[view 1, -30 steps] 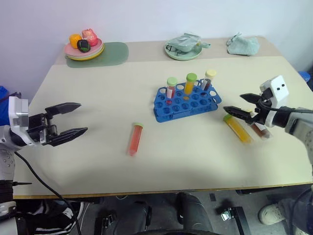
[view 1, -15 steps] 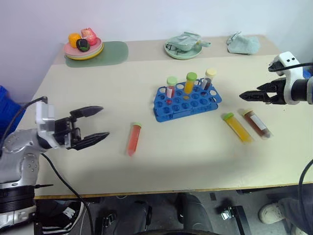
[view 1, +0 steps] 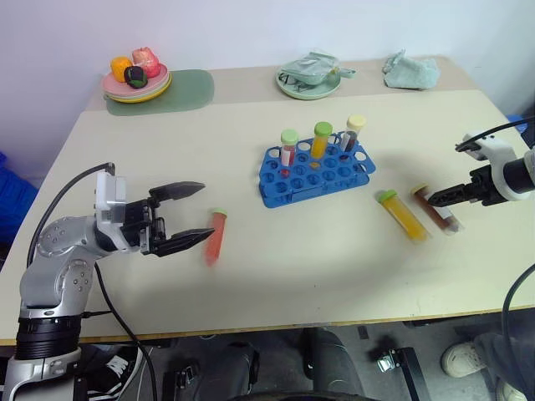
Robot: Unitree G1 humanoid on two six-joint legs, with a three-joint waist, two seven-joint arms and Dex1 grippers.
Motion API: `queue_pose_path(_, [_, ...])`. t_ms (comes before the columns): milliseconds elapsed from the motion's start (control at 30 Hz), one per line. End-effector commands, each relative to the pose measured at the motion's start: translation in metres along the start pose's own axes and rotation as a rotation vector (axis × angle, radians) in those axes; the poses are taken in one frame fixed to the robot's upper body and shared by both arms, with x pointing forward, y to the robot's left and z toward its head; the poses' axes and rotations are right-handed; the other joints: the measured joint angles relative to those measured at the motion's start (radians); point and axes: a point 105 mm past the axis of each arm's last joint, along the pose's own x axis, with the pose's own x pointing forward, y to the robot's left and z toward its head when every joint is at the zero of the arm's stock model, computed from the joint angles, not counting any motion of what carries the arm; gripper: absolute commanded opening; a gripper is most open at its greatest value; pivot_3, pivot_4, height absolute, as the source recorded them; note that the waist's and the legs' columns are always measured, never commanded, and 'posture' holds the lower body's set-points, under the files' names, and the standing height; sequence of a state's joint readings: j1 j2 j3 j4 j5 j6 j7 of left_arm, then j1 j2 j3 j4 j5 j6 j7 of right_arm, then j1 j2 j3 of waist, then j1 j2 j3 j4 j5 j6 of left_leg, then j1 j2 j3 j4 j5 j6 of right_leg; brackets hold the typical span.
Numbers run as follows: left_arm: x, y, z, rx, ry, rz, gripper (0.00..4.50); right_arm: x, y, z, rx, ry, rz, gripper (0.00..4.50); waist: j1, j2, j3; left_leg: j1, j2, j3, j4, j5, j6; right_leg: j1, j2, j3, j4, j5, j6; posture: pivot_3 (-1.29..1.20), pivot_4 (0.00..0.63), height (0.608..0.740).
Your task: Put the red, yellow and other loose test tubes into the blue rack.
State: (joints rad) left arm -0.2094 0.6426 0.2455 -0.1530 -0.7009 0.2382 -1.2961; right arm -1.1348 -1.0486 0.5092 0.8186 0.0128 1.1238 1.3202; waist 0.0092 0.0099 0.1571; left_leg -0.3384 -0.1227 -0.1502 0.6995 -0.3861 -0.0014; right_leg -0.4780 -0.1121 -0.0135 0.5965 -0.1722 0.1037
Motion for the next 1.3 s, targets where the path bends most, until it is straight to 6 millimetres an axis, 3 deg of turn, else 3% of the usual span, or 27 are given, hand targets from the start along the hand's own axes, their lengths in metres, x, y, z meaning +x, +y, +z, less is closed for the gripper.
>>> queue_pose_path(33, [-0.001,-0.005,0.013,0.034,-0.024,0.0,4.46,-0.01,0.007,0.009,0.022,0.003,0.007,4.5,0.001,0.0,0.0,0.0,0.0,0.0,0.0,0.0,0.0,0.0,0.0,0.0,0.0,0.0,0.0,0.0,0.15,0.74])
queue_pose_path(333, [-0.005,-0.012,0.018,0.03,-0.021,0.027,4.46,0.004,-0.014,-0.016,0.005,0.132,-0.116,4.5,0.004,0.0,0.0,0.0,0.0,0.001,0.0,0.0,0.0,0.0,0.0,0.0,0.0,0.0,0.0,0.0,0.15,0.74])
queue_pose_path(867, [-0.006,-0.011,0.021,0.029,-0.019,0.03,4.46,0.021,-0.019,-0.015,0.076,0.062,-0.145,4.5,0.003,0.0,0.0,0.0,0.0,0.005,0.0,0.0,0.0,-0.001,0.0,0.003,0.0,0.001,0.0,0.0,0.15,0.74])
queue_pose_path(967, [-0.006,-0.01,0.021,0.029,-0.016,0.028,4.5,0.025,-0.018,-0.016,0.083,0.057,-0.136,3.67,0.003,0.0,0.0,0.0,0.0,0.005,0.0,0.0,0.0,-0.001,0.001,0.003,0.0,0.001,0.0,0.0,0.15,0.74])
queue_pose_path(1133, [-0.006,-0.009,0.021,0.032,-0.016,0.027,4.5,0.029,-0.017,-0.018,0.073,0.055,-0.133,1.16,0.001,0.0,0.0,0.001,0.0,0.005,0.0,0.0,0.0,0.0,0.001,0.004,0.0,0.001,0.0,0.0,0.15,0.74])
queue_pose_path(1167, [-0.006,-0.009,0.021,0.032,-0.015,0.027,4.5,0.029,-0.017,-0.018,0.07,0.057,-0.131,0.86,0.001,0.0,0.0,0.001,0.0,0.005,0.0,0.0,0.0,-0.001,0.001,0.004,0.0,0.001,0.0,0.0,0.15,0.74])
queue_pose_path(1300, [-0.006,-0.009,0.02,0.03,-0.016,0.028,4.5,0.028,-0.017,-0.016,0.075,0.05,-0.139,0.85,0.001,-0.001,0.0,0.001,0.0,0.005,0.0,0.0,0.0,0.0,0.001,0.004,0.0,0.001,0.0,0.0,0.15,0.74])
